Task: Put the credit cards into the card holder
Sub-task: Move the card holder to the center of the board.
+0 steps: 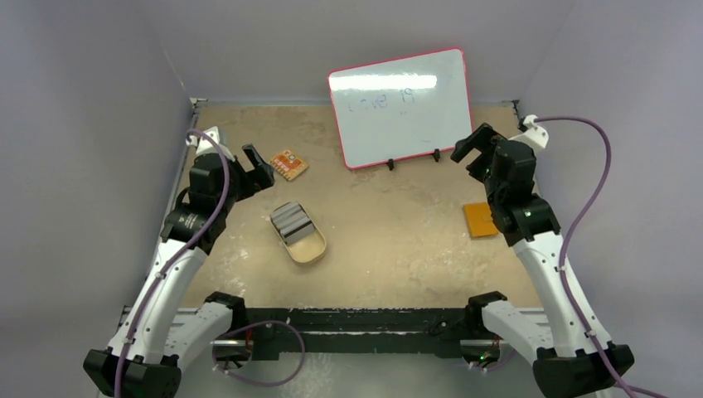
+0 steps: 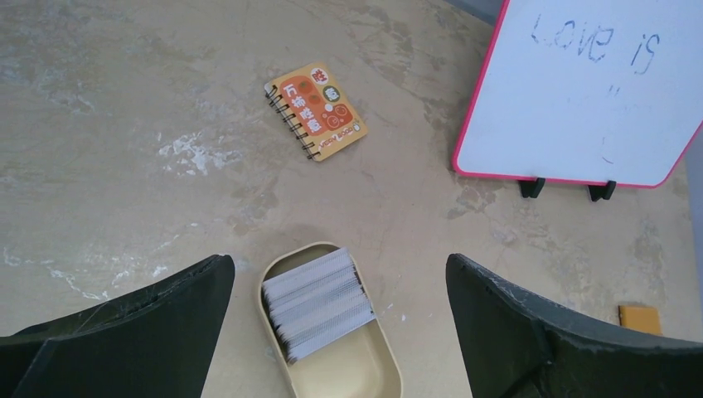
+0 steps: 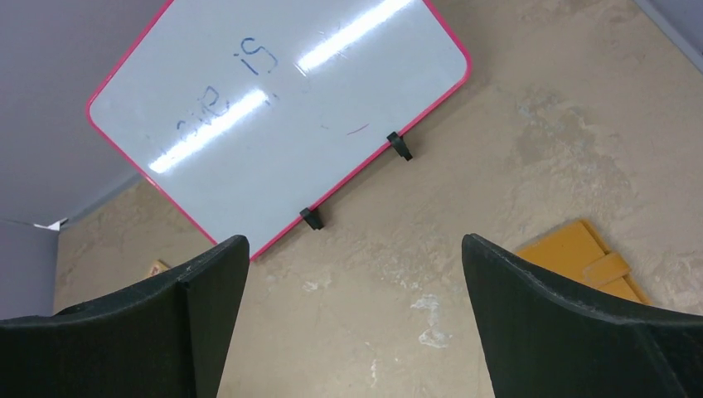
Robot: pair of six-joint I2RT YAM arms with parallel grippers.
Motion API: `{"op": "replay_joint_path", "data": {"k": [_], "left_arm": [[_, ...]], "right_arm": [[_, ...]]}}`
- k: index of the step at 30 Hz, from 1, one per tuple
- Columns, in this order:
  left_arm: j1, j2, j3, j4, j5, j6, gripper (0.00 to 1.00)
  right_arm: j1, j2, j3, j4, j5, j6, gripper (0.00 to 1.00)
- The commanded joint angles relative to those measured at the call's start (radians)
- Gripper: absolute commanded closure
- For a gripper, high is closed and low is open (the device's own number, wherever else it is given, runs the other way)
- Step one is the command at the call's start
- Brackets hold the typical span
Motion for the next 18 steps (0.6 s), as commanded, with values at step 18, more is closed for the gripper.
{"op": "replay_joint_path", "data": {"k": [18], "left_arm": [[0.007,0.025,-0.059,-0.014,-0.064,-0.027,0.0]], "right_arm": [[-0.111,0.311,-0.131,0.032,0.006,0.059,0.01]]}}
